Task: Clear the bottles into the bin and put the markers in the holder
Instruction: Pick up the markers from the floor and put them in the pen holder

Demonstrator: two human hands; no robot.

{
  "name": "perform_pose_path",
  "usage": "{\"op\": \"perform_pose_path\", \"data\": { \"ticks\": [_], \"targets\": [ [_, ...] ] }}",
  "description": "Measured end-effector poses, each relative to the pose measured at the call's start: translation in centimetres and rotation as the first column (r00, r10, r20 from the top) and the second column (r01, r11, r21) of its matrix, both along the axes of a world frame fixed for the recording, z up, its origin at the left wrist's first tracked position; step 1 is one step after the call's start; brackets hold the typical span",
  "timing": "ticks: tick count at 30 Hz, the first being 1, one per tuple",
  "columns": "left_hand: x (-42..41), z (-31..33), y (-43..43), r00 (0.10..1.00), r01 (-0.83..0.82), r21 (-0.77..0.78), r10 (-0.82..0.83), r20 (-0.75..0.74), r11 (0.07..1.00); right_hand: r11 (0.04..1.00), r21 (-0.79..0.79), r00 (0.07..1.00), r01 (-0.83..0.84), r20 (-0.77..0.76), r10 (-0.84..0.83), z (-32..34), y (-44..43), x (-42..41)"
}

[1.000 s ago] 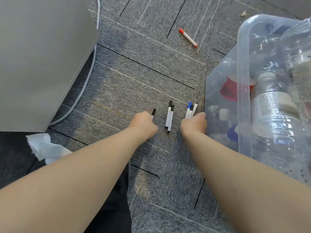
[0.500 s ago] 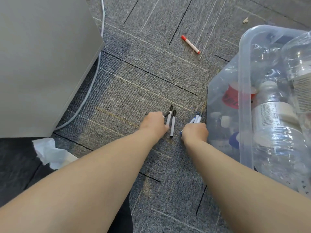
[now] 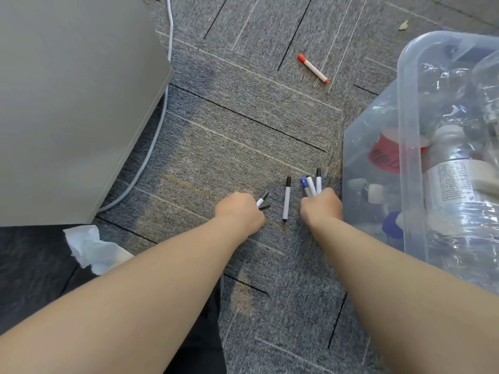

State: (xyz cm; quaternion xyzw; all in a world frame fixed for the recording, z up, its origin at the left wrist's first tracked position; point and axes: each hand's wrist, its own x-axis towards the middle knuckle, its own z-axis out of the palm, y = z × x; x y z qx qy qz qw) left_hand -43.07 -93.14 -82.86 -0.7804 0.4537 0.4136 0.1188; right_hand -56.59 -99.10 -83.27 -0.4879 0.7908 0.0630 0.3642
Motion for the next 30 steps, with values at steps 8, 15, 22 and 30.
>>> {"op": "perform_pose_path", "data": {
  "ticks": [8, 15, 22, 30],
  "targets": [
    [0.3, -1.4, 3.1, 0.916, -0.348, -0.051, 0.328, -0.232, 0.936, 0.994, -0.016, 0.994, -0.104, 0.017, 0.104, 0.2, 1.6, 1.5],
    [0.4, -0.8, 3.9, 0.807, -0.515, -0.128, 0.430, -0.404, 0.847, 0.983, -0.053, 0.979, -0.177, 0.091, 0.181, -0.2, 1.8, 1.8],
    [0.2, 0.4, 2.3, 0.529, -0.715, 0.055, 0.591, -0.609, 0.697, 0.994, 0.086, 0.925, -0.068, 0.380, 0.031, 1.1, 0.8, 3.4],
    [0.7, 1.6, 1.2, 0.494, -0.776, -0.054, 0.553, -0.670, 0.628, 1.000, -0.023, 0.904, 0.002, 0.428, 0.008, 5.7, -0.9, 3.8]
  ]
}}
